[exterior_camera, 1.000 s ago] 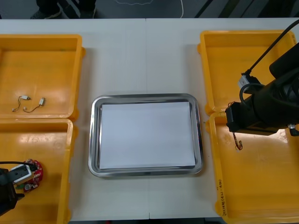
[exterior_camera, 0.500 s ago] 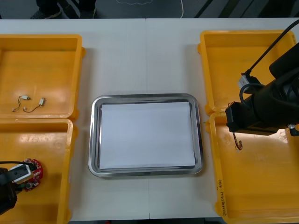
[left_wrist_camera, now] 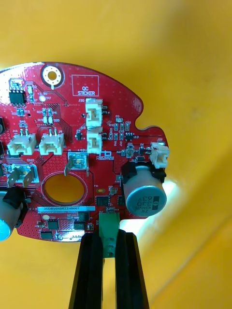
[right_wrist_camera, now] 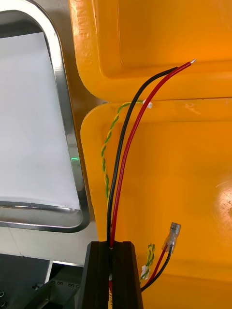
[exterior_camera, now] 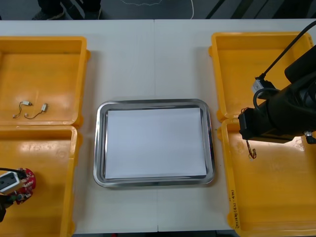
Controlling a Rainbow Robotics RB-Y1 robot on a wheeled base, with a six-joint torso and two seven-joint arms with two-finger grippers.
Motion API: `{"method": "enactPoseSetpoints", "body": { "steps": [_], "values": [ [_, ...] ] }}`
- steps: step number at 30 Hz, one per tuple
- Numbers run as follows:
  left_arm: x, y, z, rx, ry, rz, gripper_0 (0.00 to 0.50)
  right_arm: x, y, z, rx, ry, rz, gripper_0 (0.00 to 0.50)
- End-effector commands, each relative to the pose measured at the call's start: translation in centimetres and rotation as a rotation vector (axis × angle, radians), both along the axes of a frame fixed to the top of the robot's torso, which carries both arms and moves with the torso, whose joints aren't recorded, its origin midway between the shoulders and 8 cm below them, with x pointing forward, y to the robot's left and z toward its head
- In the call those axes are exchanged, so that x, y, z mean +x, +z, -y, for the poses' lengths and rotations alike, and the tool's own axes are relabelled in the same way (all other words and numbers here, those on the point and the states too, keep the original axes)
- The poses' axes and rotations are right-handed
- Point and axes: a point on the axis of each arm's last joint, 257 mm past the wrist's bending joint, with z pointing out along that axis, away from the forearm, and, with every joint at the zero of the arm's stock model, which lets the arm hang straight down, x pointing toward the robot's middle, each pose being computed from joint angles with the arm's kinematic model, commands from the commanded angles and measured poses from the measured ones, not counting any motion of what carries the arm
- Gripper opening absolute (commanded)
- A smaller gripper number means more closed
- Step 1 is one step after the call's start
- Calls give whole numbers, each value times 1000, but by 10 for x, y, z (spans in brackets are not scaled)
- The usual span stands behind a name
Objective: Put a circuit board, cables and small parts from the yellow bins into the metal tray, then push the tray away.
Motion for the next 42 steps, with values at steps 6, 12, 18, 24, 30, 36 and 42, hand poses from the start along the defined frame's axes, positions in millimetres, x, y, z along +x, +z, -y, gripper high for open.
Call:
{"method": "enactPoseSetpoints", "body": {
  "steps": [6, 12, 18, 24, 30, 36, 42],
  "values": [
    [6, 54, -16, 44, -35, 42, 0, 1, 8, -8, -4, 17, 28, 0],
    [8, 79, -15, 83, -21, 40, 0, 1, 8, -7, -5, 16, 29, 0],
    [14, 97, -12, 66, 65, 21, 0, 1, 8, -7, -6, 16, 29, 0],
    [17, 117, -10, 69, 147, -4, 0, 1, 8, -7, -7, 16, 30, 0],
    [34, 140, -3, 29, 266, 35, 0, 1, 8, -7, -7, 15, 30, 0],
    [44, 161, -1, -7, 364, 65, 0, 1, 8, -7, -7, 16, 30, 0],
    [51, 174, 6, -46, 453, 64, 0, 1, 8, -7, -6, 17, 30, 0]
  ]
}}
